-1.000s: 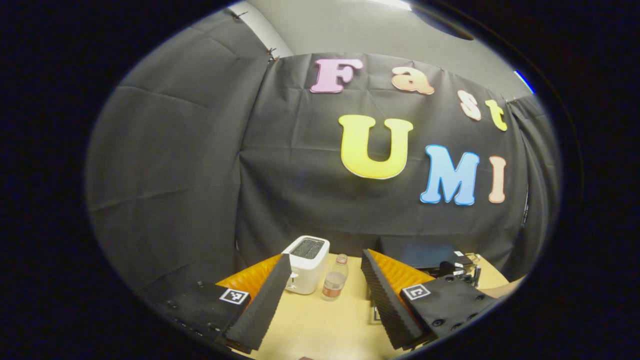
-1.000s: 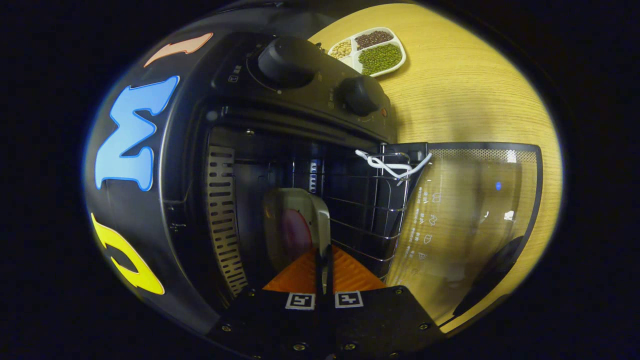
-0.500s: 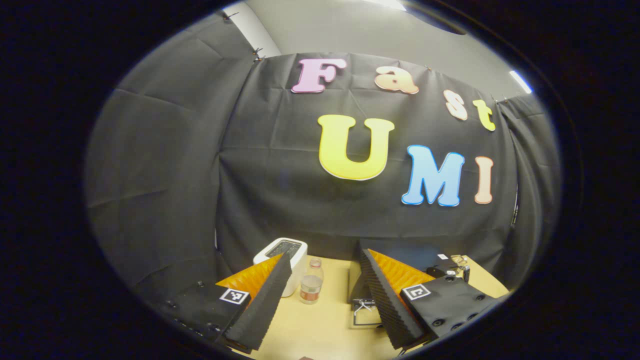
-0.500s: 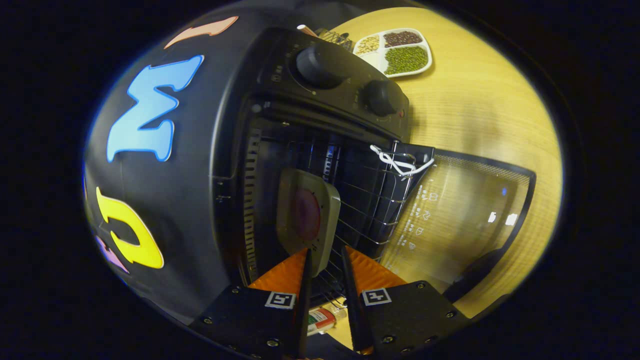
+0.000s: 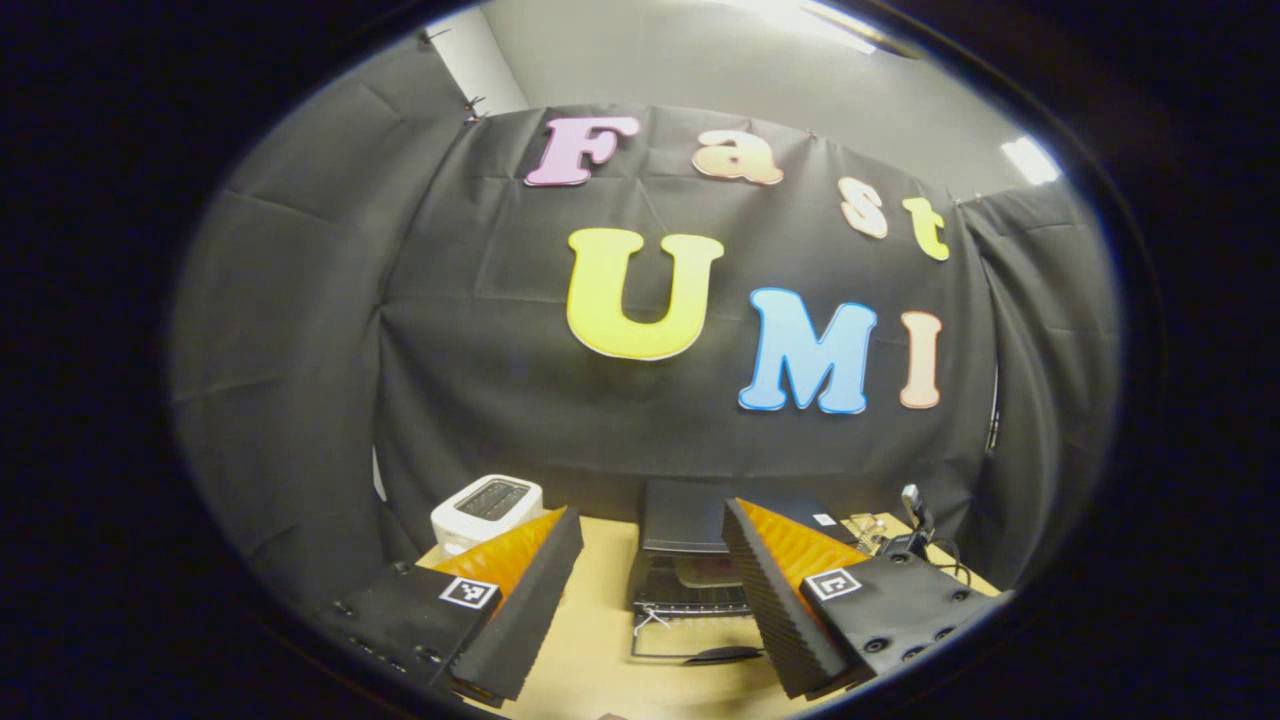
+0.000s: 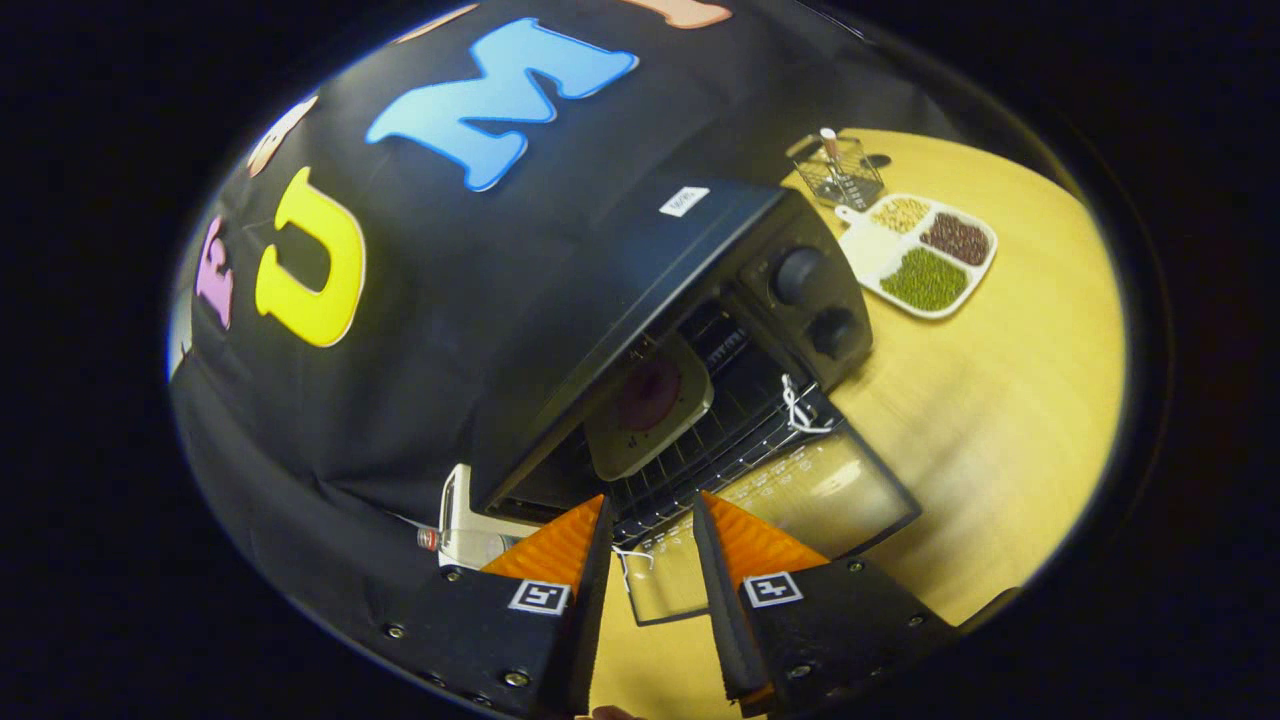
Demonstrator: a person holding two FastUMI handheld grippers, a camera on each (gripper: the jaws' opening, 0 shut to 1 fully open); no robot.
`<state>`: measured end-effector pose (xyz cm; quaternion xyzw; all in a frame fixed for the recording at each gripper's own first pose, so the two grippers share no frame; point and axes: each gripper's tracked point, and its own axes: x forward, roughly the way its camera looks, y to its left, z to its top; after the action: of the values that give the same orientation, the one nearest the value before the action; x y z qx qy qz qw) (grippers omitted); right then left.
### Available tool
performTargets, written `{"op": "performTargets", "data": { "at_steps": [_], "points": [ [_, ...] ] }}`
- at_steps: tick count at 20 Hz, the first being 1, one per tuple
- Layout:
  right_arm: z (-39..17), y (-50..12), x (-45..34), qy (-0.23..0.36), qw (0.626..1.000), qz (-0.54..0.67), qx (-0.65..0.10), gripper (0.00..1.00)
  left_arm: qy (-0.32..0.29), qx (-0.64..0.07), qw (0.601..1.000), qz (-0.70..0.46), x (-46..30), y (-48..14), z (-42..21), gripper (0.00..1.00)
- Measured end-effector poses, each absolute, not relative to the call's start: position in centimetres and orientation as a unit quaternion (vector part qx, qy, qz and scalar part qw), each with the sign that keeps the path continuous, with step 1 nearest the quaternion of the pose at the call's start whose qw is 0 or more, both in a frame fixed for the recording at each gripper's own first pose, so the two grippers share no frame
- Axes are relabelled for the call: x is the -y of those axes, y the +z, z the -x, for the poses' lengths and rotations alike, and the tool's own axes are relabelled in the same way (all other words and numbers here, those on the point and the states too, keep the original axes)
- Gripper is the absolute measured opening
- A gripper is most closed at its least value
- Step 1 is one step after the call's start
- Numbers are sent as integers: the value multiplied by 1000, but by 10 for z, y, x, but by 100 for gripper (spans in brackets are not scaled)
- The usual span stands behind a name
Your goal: Open the electric oven with the left hand, put the food in, and close the electric oven.
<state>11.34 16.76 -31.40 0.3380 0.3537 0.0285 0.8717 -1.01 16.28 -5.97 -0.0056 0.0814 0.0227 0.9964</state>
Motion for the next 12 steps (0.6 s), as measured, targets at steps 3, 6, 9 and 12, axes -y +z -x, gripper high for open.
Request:
{"op": "performTargets", "data": {
  "at_steps": [3, 6, 9, 12],
  "points": [
    [-103, -282, -135, 46, 911, -259, -319, 50, 16, -84, 996, 0, -143, -60, 10, 100],
    [-93, -236, -99, 60, 945, -195, -257, 62, 4, -86, 996, 1, -120, -61, 9, 100],
    [-81, -181, -66, 69, 970, -136, -191, 93, -7, -88, 996, 0, -100, -62, 7, 100],
    [-65, -121, -29, 53, 989, -91, -106, 96, -12, -85, 996, -4, -82, -59, 4, 96]
  ]
}}
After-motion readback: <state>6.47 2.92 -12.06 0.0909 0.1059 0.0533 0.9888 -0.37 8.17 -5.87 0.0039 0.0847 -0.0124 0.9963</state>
